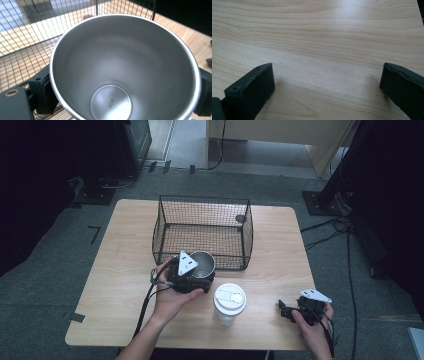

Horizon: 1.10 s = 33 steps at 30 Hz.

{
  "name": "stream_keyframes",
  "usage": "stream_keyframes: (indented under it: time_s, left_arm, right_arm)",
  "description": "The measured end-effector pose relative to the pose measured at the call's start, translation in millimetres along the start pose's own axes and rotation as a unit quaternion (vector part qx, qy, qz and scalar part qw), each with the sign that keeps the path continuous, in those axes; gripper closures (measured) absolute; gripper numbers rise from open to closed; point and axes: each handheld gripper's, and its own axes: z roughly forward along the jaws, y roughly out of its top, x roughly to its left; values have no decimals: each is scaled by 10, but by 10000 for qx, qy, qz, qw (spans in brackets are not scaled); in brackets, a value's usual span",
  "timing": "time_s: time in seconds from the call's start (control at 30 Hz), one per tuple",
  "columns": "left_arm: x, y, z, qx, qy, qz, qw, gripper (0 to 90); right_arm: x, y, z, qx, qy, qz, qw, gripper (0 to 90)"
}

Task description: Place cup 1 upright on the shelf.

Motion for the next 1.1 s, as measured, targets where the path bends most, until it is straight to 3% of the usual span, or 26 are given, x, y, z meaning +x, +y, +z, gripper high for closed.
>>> stream_keyframes:
  time_s: [0.2,0.43,0.53,0.57,0.77,1.1]
  left_arm:
    - [22,79,-208,-551,113,-8,9984,79]
    - [51,162,-336,-910,252,20,9955,79]
    - [59,192,-402,-1210,361,40,9920,79]
    - [59,192,-402,-1210,361,40,9920,79]
    - [68,236,-481,-1678,574,56,9841,80]
    - [151,372,-489,-2052,844,82,9750,80]
  right_arm:
    - [0,0,0,-2,0,3,10000,0]
    - [1,0,0,2,0,7,10000,0]
    - [1,0,0,1,0,5,10000,0]
    - [1,0,0,1,0,5,10000,0]
    - [-1,0,1,-6,-2,-5,10000,0]
    - [0,1,0,-2,-1,3,10000,0]
